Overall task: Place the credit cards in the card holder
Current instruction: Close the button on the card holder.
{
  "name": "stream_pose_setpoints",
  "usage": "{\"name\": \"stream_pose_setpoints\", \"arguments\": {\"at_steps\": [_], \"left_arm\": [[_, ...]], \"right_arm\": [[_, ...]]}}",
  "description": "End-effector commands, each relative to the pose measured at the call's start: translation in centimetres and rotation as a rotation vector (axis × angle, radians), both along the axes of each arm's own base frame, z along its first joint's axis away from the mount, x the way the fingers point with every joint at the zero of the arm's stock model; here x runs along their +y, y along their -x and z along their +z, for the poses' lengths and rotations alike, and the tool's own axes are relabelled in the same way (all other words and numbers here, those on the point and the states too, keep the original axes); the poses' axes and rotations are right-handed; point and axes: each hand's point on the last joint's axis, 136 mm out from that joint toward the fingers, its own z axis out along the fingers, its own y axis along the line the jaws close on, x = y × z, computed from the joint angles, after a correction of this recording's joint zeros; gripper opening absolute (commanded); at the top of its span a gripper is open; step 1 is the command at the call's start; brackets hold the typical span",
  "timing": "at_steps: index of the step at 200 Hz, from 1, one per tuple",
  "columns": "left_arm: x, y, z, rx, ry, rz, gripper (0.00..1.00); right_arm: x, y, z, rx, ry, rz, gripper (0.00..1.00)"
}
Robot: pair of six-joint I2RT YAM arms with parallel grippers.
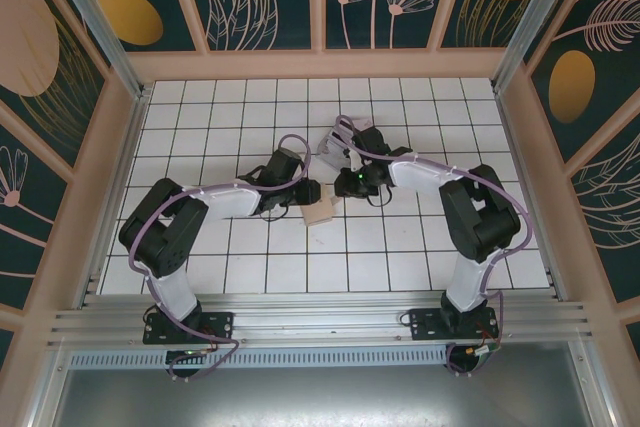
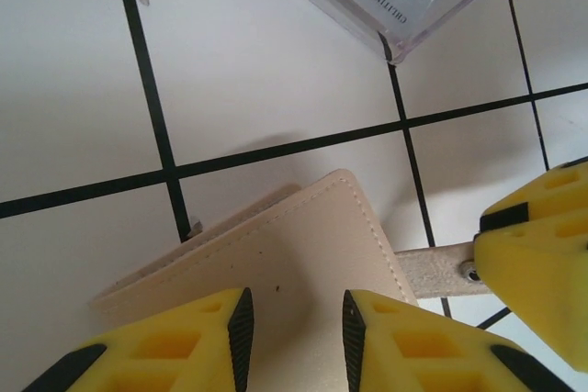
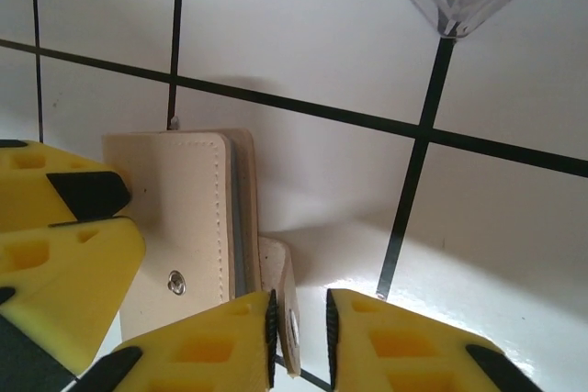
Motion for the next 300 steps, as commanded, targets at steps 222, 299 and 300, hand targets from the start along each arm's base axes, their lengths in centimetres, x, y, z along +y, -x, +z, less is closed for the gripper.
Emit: {"name": "stream_pose_setpoints", "arguments": {"at_steps": [222,299,300], "left_arm": [[3.1,1.4,0.3,-0.041,-0.032,0.104,0.43],[5.3,3.8,-2.2,0.034,-0.06,0.153,0.53],[5.3,3.8,-2.2,0.035,-0.06,0.154,0.53]], "right_arm": [[5.5,2.2,-2.5,0.061,-0.041,0.107,0.03],[5.4,2.0,-2.6,0.073,-0.054,0.103,0.03],[5.4,2.0,-2.6,0.073,-0.055,0.103,0.03]]}}
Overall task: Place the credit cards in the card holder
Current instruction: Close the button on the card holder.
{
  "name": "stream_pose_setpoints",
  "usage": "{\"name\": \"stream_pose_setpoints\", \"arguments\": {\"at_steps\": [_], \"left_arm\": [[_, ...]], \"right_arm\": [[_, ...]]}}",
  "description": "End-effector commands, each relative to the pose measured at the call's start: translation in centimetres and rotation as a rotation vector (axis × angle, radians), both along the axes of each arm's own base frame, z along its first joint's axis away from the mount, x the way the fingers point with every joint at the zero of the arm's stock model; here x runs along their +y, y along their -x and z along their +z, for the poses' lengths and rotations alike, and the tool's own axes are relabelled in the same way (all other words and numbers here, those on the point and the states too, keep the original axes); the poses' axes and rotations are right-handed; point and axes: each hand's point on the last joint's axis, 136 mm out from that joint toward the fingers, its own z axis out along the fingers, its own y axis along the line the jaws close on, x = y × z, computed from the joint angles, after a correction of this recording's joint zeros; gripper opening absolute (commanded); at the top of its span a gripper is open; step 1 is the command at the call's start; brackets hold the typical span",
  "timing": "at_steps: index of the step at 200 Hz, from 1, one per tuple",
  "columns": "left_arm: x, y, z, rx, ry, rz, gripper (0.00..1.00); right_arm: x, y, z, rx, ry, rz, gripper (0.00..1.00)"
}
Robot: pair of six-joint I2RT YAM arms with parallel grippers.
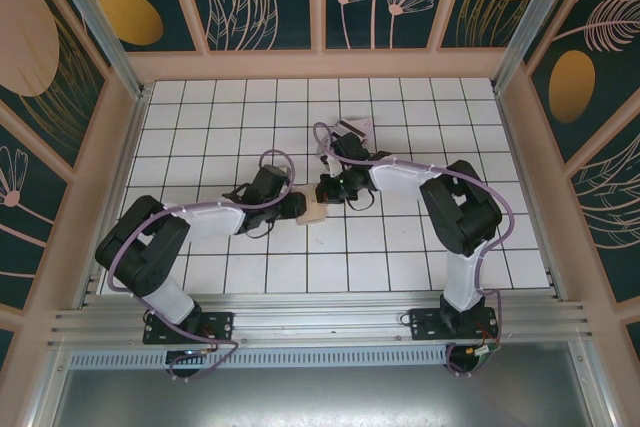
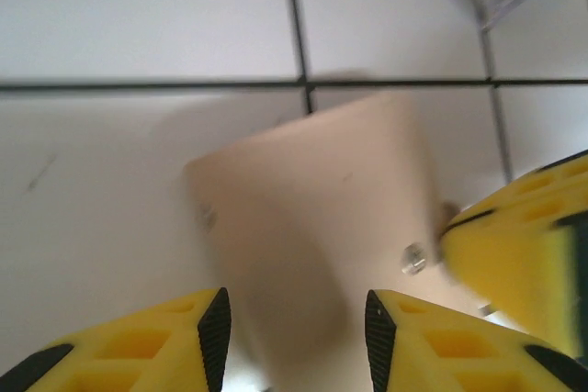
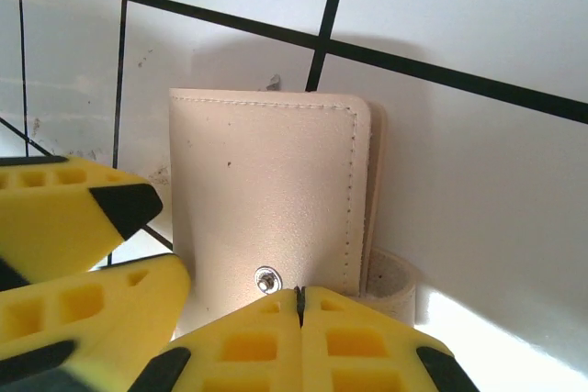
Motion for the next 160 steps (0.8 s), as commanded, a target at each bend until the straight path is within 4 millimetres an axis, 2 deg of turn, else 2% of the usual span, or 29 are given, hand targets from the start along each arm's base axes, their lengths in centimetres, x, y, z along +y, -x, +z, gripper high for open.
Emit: {"name": "stream_pose_setpoints", "arguments": {"at_steps": [1,17,28,41,44,48,81,118,160], "left_arm": [[0.4,0.4,-0.7,0.028,0.002,0.032,0.53],[0.3,-0.1,-1.1,0.023,0.002,0.041,0.58],[-0.2,-0.7,-1.0,0.011,0.008,0.034,0.58],[-1.0,-1.5,-0.5,-0.002,0.009,0.011,0.55],[-1.0,-1.4,-1.3,0.014,-0.003,0.007,0.54],[-1.2,-1.6,-1.4,0.014,-0.004,0.002,0.52],[-1.7,-1.8,-1.4,0.006,0.005,-0.02,0.32],[-2.2,-1.7,-1.1,0.002,0.038,-0.032,0.3],[-2.6,-1.8,-1.1,0.004,0.048,-0.041,0.29]], "right_arm": [[-0.2,0.2,-1.7,0.036,0.025,-0.008,0.03],[-0.1,0.1,-1.2,0.036,0.01,-0.009,0.03],[0.1,0.0,-0.7,0.036,-0.005,-0.005,0.03],[0.2,-0.1,0.0,0.032,-0.021,-0.003,0.03],[0.3,-0.2,0.2,0.031,-0.025,-0.004,0.03],[0.3,-0.2,0.4,0.03,-0.03,-0.004,0.03],[-0.1,-1.2,2.2,0.002,-0.047,-0.021,0.03],[-1.1,-2.4,2.3,-0.024,-0.028,-0.068,0.03],[-0.6,-2.9,2.5,-0.044,-0.04,-0.069,0.03]]}}
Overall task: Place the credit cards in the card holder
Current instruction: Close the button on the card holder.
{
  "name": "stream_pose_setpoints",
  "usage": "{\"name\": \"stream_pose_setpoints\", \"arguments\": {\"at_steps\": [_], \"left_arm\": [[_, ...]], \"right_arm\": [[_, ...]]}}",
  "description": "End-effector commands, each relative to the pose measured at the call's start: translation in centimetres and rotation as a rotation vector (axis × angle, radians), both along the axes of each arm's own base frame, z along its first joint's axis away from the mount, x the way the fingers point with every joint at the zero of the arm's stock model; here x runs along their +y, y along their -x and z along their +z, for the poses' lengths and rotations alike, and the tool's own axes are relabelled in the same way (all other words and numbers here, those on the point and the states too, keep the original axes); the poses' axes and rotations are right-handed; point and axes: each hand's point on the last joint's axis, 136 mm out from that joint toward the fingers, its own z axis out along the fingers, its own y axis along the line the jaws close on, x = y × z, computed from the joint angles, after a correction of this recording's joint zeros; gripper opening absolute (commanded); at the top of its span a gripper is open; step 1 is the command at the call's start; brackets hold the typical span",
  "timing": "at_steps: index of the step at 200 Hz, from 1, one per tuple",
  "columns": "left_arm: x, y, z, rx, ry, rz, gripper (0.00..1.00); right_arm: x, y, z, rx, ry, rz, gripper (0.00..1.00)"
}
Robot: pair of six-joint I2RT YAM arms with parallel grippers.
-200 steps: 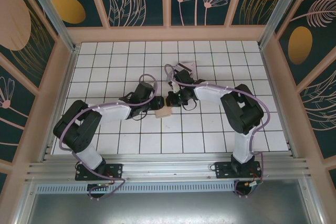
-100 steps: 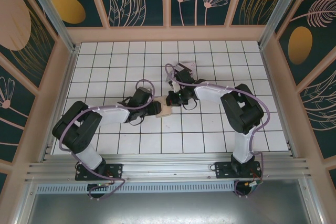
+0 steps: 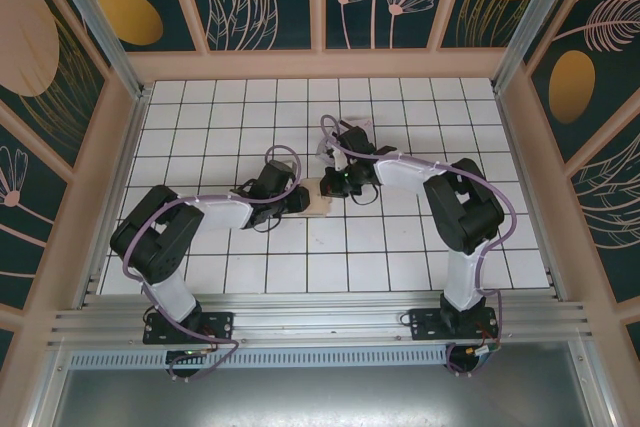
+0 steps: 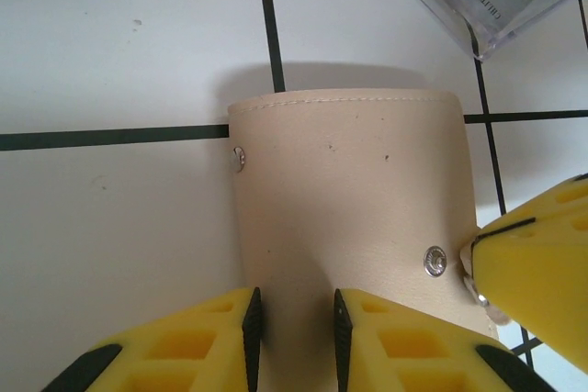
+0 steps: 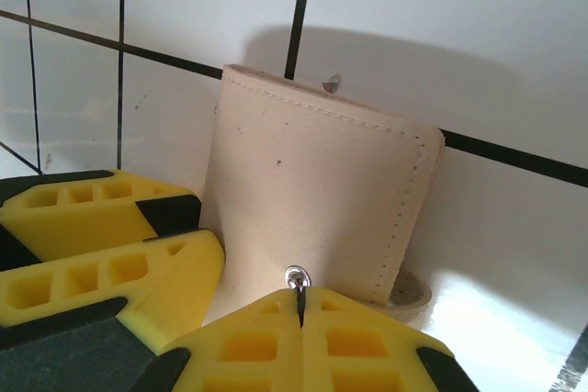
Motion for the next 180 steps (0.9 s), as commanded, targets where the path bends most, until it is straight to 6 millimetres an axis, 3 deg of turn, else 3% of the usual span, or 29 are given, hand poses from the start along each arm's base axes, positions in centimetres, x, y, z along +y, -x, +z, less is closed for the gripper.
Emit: {"name": "stream_pose_setpoints", "arguments": {"at_steps": [1,84,180], "left_arm": [[-0.4,0.6,-1.2,0.037,-0.008,-0.03,0.29],[-0.8,0.4,-1.0,0.035,-0.004,-0.042,0.29],[-1.1,0.2,-1.0,0.033,-0.004,-0.048,0.29]], "right_arm": [[0.5,-1.2,1.8,-0.054,-0.024,-0.016,0.03],[1.0,-1.9,2.2,-0.083,-0.054,-0.026,0.03],[1.3,-1.9,0.5,-0.057,-0.029,-0.012,0.03]]}}
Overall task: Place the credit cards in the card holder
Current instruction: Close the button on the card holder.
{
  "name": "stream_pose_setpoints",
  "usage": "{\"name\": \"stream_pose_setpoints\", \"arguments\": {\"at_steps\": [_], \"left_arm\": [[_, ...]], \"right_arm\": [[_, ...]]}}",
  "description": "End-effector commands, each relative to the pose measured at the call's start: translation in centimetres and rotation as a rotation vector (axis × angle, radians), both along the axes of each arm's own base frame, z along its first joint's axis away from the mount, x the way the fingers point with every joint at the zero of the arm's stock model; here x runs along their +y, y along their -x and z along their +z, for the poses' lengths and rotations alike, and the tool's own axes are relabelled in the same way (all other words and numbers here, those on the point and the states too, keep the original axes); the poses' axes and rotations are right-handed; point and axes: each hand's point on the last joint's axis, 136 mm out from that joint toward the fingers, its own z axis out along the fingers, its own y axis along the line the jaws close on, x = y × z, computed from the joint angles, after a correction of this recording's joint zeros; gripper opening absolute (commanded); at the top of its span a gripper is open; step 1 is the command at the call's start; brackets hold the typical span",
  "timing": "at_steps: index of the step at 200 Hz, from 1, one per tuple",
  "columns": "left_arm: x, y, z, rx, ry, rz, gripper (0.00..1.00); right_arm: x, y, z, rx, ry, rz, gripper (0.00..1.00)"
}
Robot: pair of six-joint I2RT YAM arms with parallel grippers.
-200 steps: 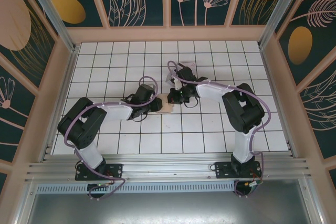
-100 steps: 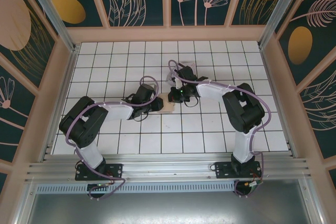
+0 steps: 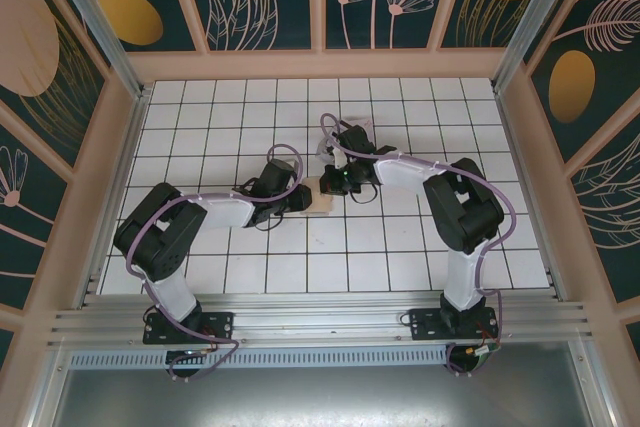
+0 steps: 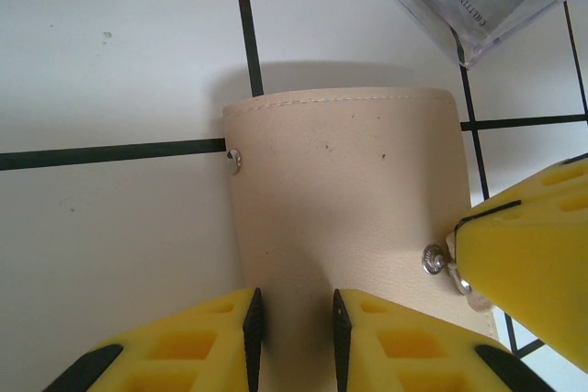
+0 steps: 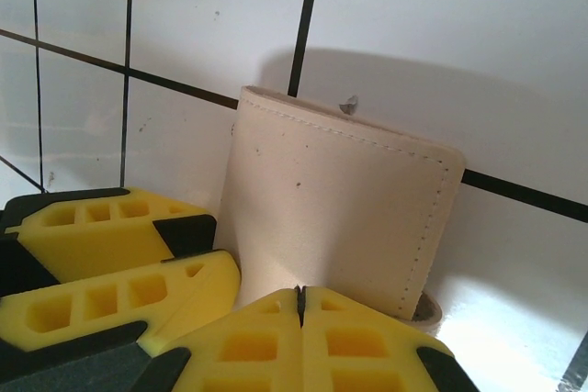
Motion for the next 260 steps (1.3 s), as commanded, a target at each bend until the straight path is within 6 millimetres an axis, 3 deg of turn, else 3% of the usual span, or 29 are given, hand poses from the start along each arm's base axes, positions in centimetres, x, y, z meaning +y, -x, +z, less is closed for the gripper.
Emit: {"name": "stream_pose_setpoints", "arguments": {"at_steps": [1,124,202,260], "left_arm": [[-0.5,0.6,-1.0,0.035,-0.017,-0.04,0.29],[-0.5,0.9,-1.1,0.034,-0.012,-0.041,0.29],[-0.3,0.7,-1.1,0.032,-0.016,-0.02,0.29],[-0.8,0.6,-0.8,0.033,0.016,-0.02,0.28]], "right_arm": [[1.1,-1.1,0.3,-0.028,-0.022,0.004,0.03],[1.8,-0.2,-1.3,-0.022,0.044,0.042,0.03],[-0.5,1.3,-2.5,-0.041,0.097,0.013,0.03],[-1.3,2.2,-6.3,-0.107,0.149,-0.024,0.02]]}}
